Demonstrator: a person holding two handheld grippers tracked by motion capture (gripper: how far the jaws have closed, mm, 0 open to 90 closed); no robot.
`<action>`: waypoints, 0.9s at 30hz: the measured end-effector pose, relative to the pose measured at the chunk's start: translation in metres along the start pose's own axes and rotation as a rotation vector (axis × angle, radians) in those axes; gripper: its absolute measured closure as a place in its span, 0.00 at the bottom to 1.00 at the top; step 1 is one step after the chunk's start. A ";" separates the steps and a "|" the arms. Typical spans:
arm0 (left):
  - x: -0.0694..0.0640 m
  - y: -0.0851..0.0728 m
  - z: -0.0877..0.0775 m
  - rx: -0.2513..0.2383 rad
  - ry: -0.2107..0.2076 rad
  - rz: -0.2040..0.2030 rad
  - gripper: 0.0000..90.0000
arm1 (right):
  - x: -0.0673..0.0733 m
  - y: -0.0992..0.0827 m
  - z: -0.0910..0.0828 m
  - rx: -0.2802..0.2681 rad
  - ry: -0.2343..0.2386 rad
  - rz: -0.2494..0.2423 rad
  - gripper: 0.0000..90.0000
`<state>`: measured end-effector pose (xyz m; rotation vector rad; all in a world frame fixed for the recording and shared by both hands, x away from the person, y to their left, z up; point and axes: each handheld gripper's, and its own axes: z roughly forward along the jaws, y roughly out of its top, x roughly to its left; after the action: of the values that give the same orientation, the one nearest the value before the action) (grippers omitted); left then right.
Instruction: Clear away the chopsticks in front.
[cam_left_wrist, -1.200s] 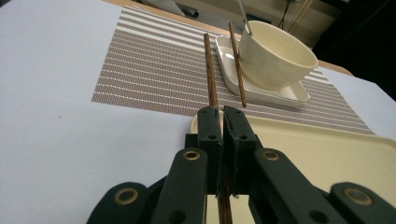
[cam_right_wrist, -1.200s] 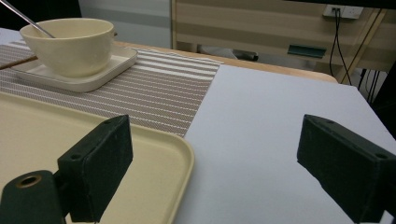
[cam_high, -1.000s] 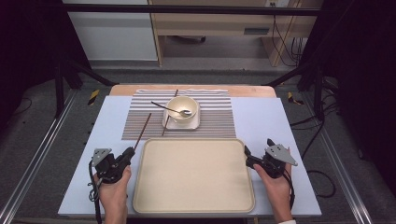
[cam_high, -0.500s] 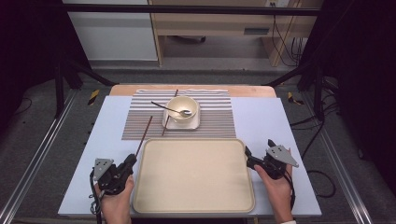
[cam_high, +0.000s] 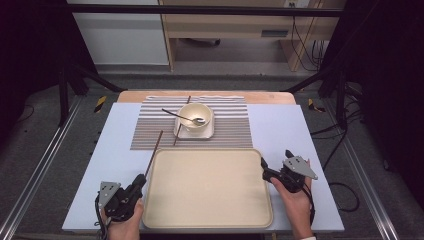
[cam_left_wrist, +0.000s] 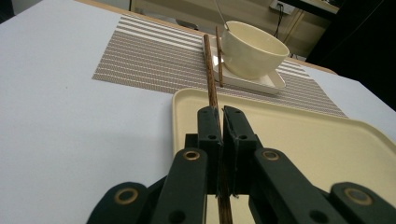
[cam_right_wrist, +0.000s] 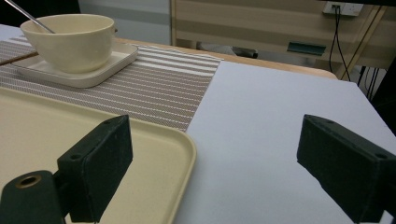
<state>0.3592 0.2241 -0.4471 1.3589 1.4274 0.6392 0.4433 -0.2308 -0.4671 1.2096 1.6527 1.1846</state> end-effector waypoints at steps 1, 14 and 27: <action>-0.002 -0.002 0.000 0.001 -0.002 0.003 0.96 | -0.001 0.000 0.000 -0.002 0.000 0.000 0.12; -0.012 -0.020 -0.010 0.004 0.001 0.010 0.96 | 0.000 0.000 0.000 -0.001 0.003 -0.007 0.12; -0.015 -0.034 -0.008 0.029 0.012 0.014 0.96 | 0.000 0.000 0.000 0.000 0.003 -0.004 0.12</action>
<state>0.3361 0.2047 -0.4704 1.3910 1.4433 0.6389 0.4429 -0.2306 -0.4667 1.2051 1.6567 1.1846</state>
